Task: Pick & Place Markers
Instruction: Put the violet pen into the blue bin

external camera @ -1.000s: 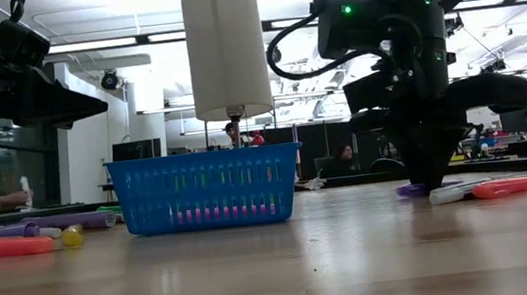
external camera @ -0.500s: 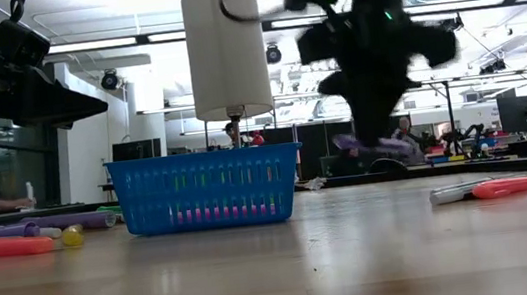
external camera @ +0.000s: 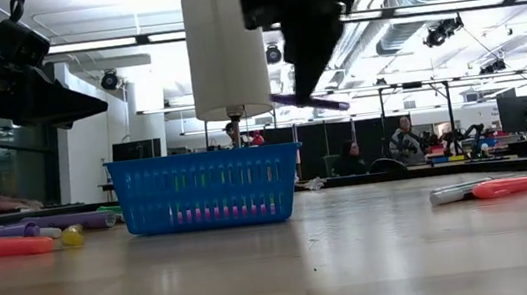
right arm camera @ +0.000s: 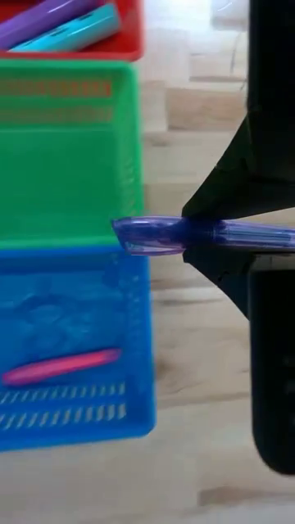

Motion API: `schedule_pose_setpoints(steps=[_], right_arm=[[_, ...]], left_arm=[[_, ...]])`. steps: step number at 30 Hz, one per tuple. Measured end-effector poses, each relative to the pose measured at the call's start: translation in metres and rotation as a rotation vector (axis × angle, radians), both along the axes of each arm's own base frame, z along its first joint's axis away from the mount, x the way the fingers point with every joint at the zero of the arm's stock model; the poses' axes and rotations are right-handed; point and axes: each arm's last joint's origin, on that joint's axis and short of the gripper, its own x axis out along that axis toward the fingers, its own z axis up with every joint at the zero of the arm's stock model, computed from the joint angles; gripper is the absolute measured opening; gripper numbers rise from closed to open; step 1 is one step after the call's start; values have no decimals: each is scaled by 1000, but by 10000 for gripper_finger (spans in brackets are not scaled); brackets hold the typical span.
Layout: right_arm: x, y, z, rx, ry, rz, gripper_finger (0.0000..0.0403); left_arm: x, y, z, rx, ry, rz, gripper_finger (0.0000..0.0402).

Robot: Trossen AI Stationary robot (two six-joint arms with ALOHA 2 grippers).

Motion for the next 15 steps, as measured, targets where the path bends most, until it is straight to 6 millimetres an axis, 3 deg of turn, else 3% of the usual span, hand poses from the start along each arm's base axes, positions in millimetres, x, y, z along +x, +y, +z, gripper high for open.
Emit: schedule_pose_setpoints(steps=[6,15], right_arm=[[34,10,1,63,-27,-38,30],[78,24,-20,135,-28,-47,30]], left_arm=[[0,0,0,0,0,0,85],[0,0,0,0,0,0,85]])
